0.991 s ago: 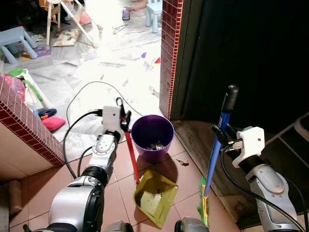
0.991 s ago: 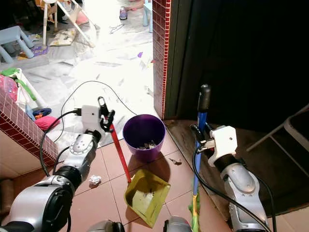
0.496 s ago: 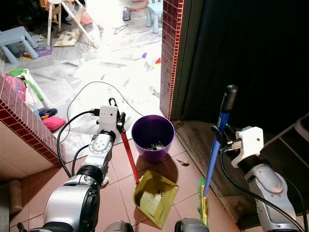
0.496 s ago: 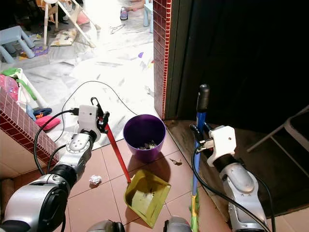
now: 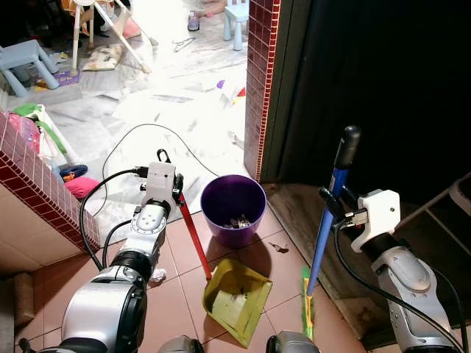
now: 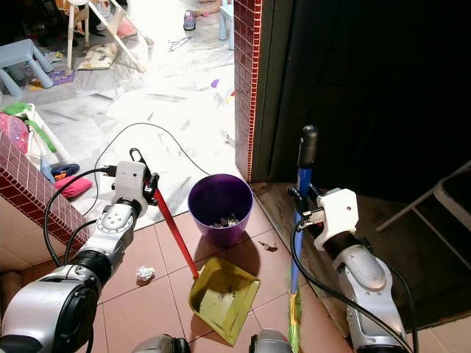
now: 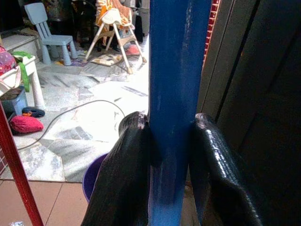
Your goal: Sweep floor
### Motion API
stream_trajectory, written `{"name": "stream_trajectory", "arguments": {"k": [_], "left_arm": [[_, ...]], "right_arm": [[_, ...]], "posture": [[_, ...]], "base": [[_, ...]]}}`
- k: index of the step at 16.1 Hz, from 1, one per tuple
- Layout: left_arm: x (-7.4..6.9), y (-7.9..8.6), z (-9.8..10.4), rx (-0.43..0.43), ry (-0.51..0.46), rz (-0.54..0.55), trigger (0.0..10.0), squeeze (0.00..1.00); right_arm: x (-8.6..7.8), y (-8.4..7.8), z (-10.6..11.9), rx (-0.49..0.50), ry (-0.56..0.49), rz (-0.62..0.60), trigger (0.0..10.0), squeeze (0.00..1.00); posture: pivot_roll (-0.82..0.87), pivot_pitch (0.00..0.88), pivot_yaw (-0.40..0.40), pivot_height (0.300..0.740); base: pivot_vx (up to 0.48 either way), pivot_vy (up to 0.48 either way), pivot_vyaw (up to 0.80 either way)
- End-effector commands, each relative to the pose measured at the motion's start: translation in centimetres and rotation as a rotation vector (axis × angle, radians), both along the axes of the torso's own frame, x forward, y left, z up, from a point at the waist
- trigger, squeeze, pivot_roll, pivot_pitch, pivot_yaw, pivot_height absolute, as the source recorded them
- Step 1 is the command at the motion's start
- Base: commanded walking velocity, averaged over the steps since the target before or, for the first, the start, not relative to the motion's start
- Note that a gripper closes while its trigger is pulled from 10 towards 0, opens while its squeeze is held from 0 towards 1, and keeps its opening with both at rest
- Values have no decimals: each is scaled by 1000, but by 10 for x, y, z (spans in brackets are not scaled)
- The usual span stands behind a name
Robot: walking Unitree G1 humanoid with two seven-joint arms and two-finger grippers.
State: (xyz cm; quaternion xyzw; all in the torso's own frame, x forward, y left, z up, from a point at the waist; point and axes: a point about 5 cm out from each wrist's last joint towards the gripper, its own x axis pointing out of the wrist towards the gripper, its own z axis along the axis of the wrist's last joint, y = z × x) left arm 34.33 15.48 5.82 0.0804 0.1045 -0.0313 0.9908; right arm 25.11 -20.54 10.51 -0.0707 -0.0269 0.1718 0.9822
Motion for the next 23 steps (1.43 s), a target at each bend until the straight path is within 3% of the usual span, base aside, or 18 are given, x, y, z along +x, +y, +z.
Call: {"name": "stream_trajectory", "arguments": {"k": [1, 2, 3, 11, 16, 23], "left_arm": [[-2, 4, -4, 2, 39, -5, 6510, 0], [-2, 4, -4, 2, 39, -5, 6510, 0], [-2, 2, -6, -12, 59, -21, 0, 0], [-3, 1, -11, -13, 114, -30, 0, 0], [-6, 23, -12, 71, 93, 159, 0, 0], [-10, 19, -12, 24, 63, 288, 0, 0]], "right_arm": [[4, 3, 10, -1, -39, 20, 10000, 0], [4, 3, 10, -1, -39, 20, 10000, 0], [5, 4, 10, -1, -39, 25, 10000, 0], [5, 2, 11, -7, -42, 25, 10000, 0], [6, 2, 11, -6, -41, 30, 10000, 0], [10, 6, 11, 2, -39, 48, 10000, 0]], "posture": [[-290, 0, 32, 740], [-290, 0, 32, 740], [-291, 0, 30, 740], [-305, 0, 31, 740], [-288, 0, 25, 740], [-266, 0, 22, 740]], "base": [[0, 0, 0], [0, 0, 0], [0, 0, 0], [0, 0, 0], [0, 0, 0], [0, 0, 0]]}}
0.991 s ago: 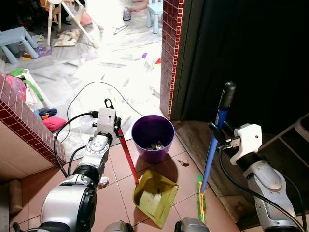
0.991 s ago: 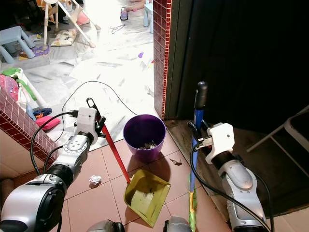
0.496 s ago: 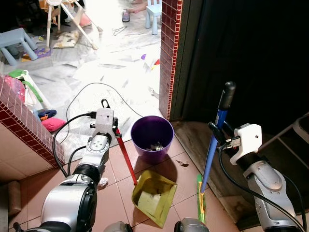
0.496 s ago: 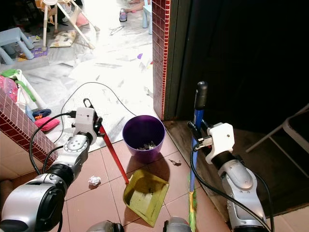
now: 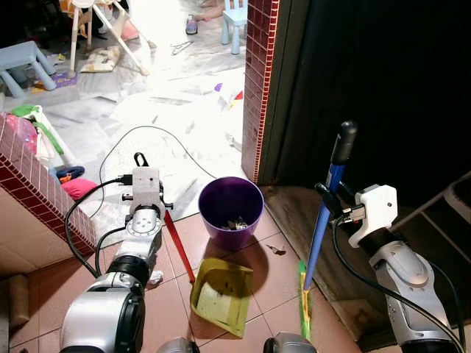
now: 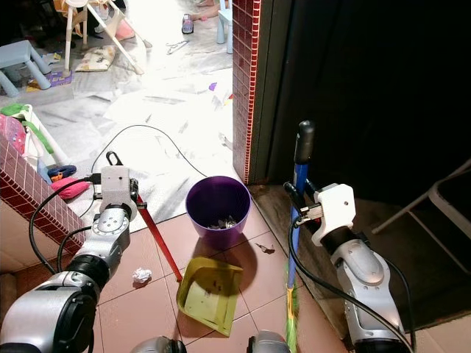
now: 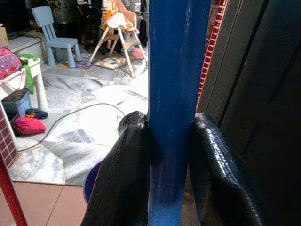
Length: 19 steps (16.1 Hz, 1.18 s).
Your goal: Sweep floor
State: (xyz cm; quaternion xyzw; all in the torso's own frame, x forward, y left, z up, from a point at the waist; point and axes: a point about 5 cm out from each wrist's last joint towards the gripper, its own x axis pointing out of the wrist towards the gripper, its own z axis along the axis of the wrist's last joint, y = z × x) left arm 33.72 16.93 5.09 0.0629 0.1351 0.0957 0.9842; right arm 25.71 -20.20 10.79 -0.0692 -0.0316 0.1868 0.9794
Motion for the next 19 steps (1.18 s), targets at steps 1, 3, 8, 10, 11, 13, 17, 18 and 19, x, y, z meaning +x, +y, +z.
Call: {"name": "stream_trajectory", "arguments": {"k": [1, 3, 8, 10, 11, 13, 17, 18, 19], "left_arm": [[-5, 2, -5, 30, 19, 43, 0, 0], [-9, -1, -6, 25, 12, 85, 0, 0], [-21, -8, -3, 41, -41, 149, 0, 0], [-30, -6, -1, 48, -52, 187, 0, 0], [-33, -6, 0, 51, -55, 193, 824, 0], [-45, 0, 7, 97, -83, 282, 784, 0], [-61, -8, 6, 41, -34, 232, 4667, 0], [-62, -9, 8, 39, -21, 218, 10000, 0], [-63, -12, 8, 29, 4, 190, 10000, 0]], "right_arm": [[4, 3, 8, -1, -32, 18, 10000, 0], [3, 2, 7, -2, -31, 20, 10000, 0], [4, 1, 7, 0, -29, 24, 10000, 0], [5, 0, 6, -2, -25, 28, 10000, 0], [5, 0, 6, -2, -24, 29, 10000, 0], [7, 2, 5, 1, -22, 39, 10000, 0], [6, 3, 5, 5, -21, 45, 10000, 0], [7, 3, 4, 5, -20, 46, 10000, 0], [7, 3, 4, 6, -19, 47, 10000, 0]], "posture": [[-266, 0, 23, 740], [-265, 0, 26, 740], [-250, 0, 24, 740], [-235, 0, 18, 740], [-228, 0, 16, 740], [-219, 0, 15, 740], [-214, 0, 16, 740], [-214, 0, 16, 740], [-214, 0, 16, 740]], "base": [[0, 0, 0], [0, 0, 0], [0, 0, 0], [0, 0, 0], [0, 0, 0], [0, 0, 0], [0, 0, 0], [0, 0, 0], [0, 0, 0]]}}
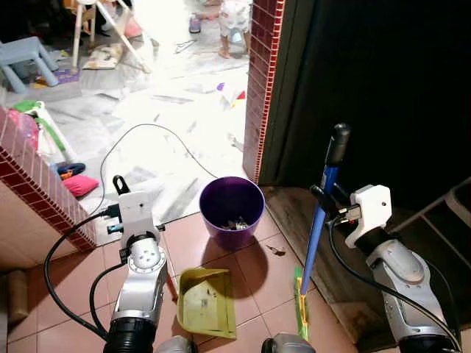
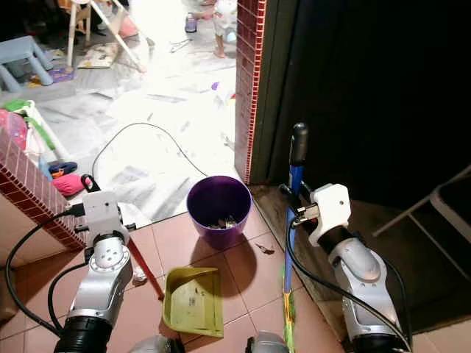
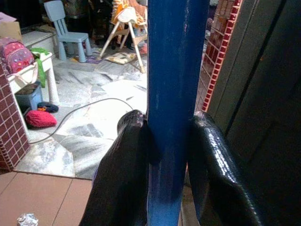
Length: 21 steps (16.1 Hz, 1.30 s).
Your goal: Sweep floor
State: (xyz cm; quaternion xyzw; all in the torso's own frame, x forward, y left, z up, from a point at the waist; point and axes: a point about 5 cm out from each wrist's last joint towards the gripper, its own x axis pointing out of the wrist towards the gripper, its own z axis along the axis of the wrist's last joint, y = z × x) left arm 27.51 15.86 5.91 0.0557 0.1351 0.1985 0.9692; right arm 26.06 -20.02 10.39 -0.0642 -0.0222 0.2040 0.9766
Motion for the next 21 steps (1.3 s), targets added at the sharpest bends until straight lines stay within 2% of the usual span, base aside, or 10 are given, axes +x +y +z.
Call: {"name": "stream_trajectory", "arguments": {"k": [1, 3, 4, 8, 14, 17, 18, 19, 20, 21], "left_arm": [[-3, -4, -1, -6, 33, -35, 10000, 0], [-7, -4, -5, -63, 78, -35, 10000, 0], [-7, -4, -9, -104, 109, -45, 10000, 1000], [-5, -8, -12, -126, 163, -120, 10000, 1000], [-4, -20, -8, -104, 177, -347, 10000, 1000], [-3, -16, -11, -47, 208, -418, 10000, 1000], [-1, -18, -9, 0, 194, -491, 10000, 914], [-1, -18, -9, 18, 194, -496, 10000, 325], [0, -19, -11, 18, 187, -512, 10000, 0], [1, -19, -13, 25, 185, -503, 10000, 0]], "right_arm": [[3, 1, 8, 2, -41, 14, 10000, 0], [3, 2, 8, 4, -40, 18, 10000, 0], [3, 2, 8, 4, -40, 21, 10000, 0], [4, 2, 8, 3, -42, 25, 10000, 0], [4, 0, 10, 3, -47, 23, 10000, 0], [4, -1, 11, 2, -46, 23, 10000, 0], [4, 0, 10, 2, -44, 26, 10000, 0], [4, 0, 10, 2, -44, 27, 10000, 0], [4, 1, 10, 4, -44, 29, 10000, 0], [4, 2, 10, 4, -44, 30, 10000, 0]], "posture": [[-211, 0, 18, 740], [-211, 0, 18, 740], [-213, 0, 17, 740], [-216, 0, 19, 740], [-226, 0, 20, 740], [-225, 0, 17, 740], [-221, 0, 12, 740], [-221, 0, 12, 740], [-222, 0, 13, 740], [-225, 0, 13, 740]], "base": [[0, 0, 0], [0, 0, 0], [0, 0, 0], [0, 0, 0], [0, 0, 0], [0, 0, 0], [0, 0, 0], [0, 0, 0], [0, 0, 0], [0, 0, 0]]}}
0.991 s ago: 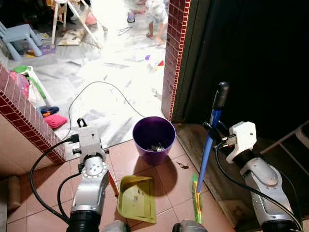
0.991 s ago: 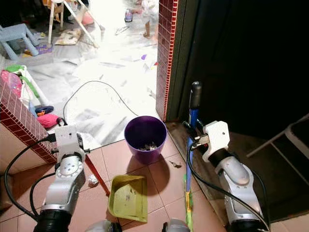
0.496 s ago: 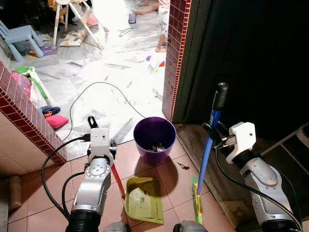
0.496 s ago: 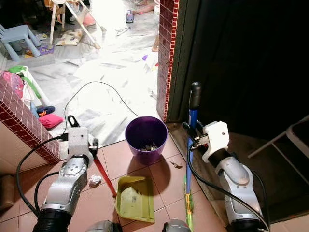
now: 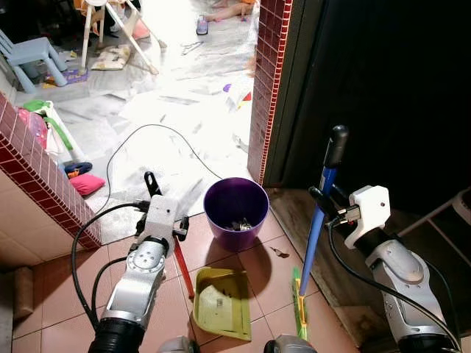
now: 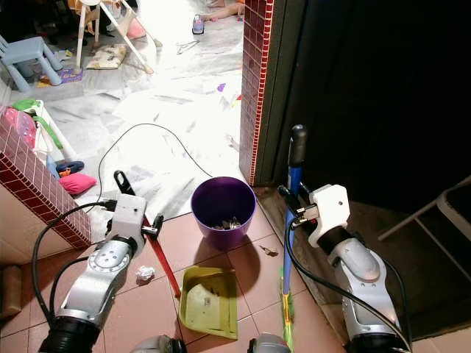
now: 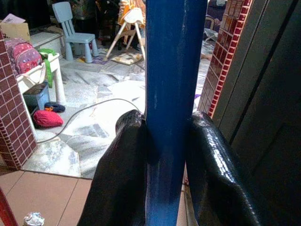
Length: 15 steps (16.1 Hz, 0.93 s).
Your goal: Sweep floor
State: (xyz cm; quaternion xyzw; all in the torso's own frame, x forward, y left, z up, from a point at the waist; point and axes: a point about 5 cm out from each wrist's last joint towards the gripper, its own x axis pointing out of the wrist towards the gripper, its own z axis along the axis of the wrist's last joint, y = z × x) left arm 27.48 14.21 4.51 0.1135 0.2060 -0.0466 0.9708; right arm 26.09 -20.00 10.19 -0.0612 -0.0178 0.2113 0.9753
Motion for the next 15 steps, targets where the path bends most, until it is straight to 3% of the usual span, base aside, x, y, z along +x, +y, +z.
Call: {"name": "stream_trajectory", "arguments": {"k": [1, 5, 6, 7, 8, 9, 10, 11, 15], "left_arm": [[5, -3, 3, 12, -22, -14, 10000, 0], [13, 6, 5, 30, -54, 57, 10000, 0], [13, 8, 5, 36, -61, 77, 10000, 761], [13, 10, 5, 37, -65, 95, 10000, 933], [12, 11, 5, 32, -70, 111, 10000, 1000], [14, 17, 6, 53, -88, 149, 10000, 1000], [16, 22, 7, 63, -104, 175, 10000, 584], [18, 25, 6, 57, -99, 186, 10000, 0], [22, 25, 6, 35, -109, 203, 10000, 0]], "right_arm": [[4, 1, 13, 2, -56, 15, 10000, 0], [2, -3, 13, -3, -54, 6, 10000, 0], [1, -3, 13, -4, -53, 5, 10000, 0], [1, -4, 13, -4, -52, 5, 10000, 0], [1, -4, 13, -4, -52, 6, 10000, 0], [1, -3, 14, -4, -51, 10, 10000, 0], [2, -3, 14, -3, -51, 14, 10000, 0], [2, -2, 14, -7, -51, 20, 10000, 0], [4, -6, 16, -19, -52, 27, 10000, 0]], "posture": [[-228, 0, 13, 740], [-240, 0, 17, 740], [-239, 0, 15, 740], [-237, 0, 14, 740], [-235, 0, 11, 740], [-235, 0, 10, 740], [-237, 0, 1, 740], [-237, 0, 1, 740], [-243, 0, -4, 740]], "base": [[0, 0, 0], [0, 0, 0], [0, 0, 0], [0, 0, 0], [0, 0, 0], [0, 0, 0], [0, 0, 0], [0, 0, 0], [0, 0, 0]]}}
